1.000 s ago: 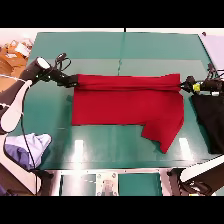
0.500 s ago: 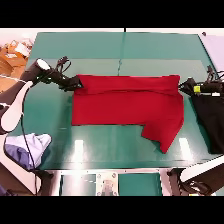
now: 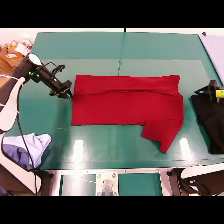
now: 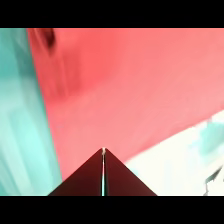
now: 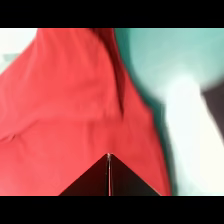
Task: Fold the shirts.
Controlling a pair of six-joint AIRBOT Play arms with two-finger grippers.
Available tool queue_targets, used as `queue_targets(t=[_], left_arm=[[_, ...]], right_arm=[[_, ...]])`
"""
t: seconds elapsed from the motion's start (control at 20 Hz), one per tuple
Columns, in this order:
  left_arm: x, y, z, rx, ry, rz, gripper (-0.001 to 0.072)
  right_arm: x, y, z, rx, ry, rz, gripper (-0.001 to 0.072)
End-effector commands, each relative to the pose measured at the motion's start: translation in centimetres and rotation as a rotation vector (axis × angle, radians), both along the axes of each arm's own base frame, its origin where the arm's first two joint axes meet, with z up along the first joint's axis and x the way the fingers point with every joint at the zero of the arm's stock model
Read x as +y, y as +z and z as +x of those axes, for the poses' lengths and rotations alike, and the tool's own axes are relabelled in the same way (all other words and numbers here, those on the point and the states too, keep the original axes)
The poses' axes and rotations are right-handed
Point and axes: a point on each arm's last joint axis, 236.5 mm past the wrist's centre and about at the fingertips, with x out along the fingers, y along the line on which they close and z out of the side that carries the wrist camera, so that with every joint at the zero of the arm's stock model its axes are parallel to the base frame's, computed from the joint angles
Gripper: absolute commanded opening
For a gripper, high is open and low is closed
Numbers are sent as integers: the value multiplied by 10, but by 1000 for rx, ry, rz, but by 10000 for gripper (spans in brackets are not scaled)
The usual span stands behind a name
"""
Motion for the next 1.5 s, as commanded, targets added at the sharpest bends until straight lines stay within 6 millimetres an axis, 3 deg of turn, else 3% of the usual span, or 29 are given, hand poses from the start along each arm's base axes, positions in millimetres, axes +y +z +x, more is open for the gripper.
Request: queue_targets(t=[0.0,0.15,0.3,0.4,0.45,0.5,0.55,0.6,0.65,0.75,0.95,1.05,1.15,1.3,1.45], left_arm=[[-12,22,-29,31,-72,4,23],[-27,38,-60,-51,-69,16,23],[-25,36,-94,-184,71,38,23],[-22,32,-111,-260,187,43,23],[-19,27,-120,-272,236,48,25],[-17,19,-128,-265,291,49,152],[-18,10,-136,-246,337,41,538],[-21,-2,-144,-211,372,28,698],[-24,-14,-151,-181,403,12,694],[-30,-31,-157,-150,484,-28,694],[-29,-52,-155,-158,607,-60,694],[-30,-54,-151,-181,621,-53,694],[-44,-50,-144,-224,625,-74,694],[-64,-45,-131,-314,645,-77,694],[-63,-41,-119,-357,706,-78,693]], right_arm=[[13,6,-46,46,-39,-7,20],[17,-2,-91,121,-157,-141,20],[28,-19,-143,228,-246,-242,20],[45,-37,-167,278,-248,-235,23],[56,-48,-178,314,-234,-208,120],[67,-58,-188,350,-228,-176,269],[77,-68,-197,380,-220,-150,328],[87,-77,-206,407,-214,-126,326],[93,-85,-209,416,-224,-109,328],[106,-93,-204,398,-257,-61,426],[134,-113,-196,417,-163,-59,416],[151,-124,-197,454,-97,-49,410],[160,-128,-200,474,-64,-41,351],[159,-128,-200,475,-68,-41,351],[156,-130,-202,480,-58,-56,352]])
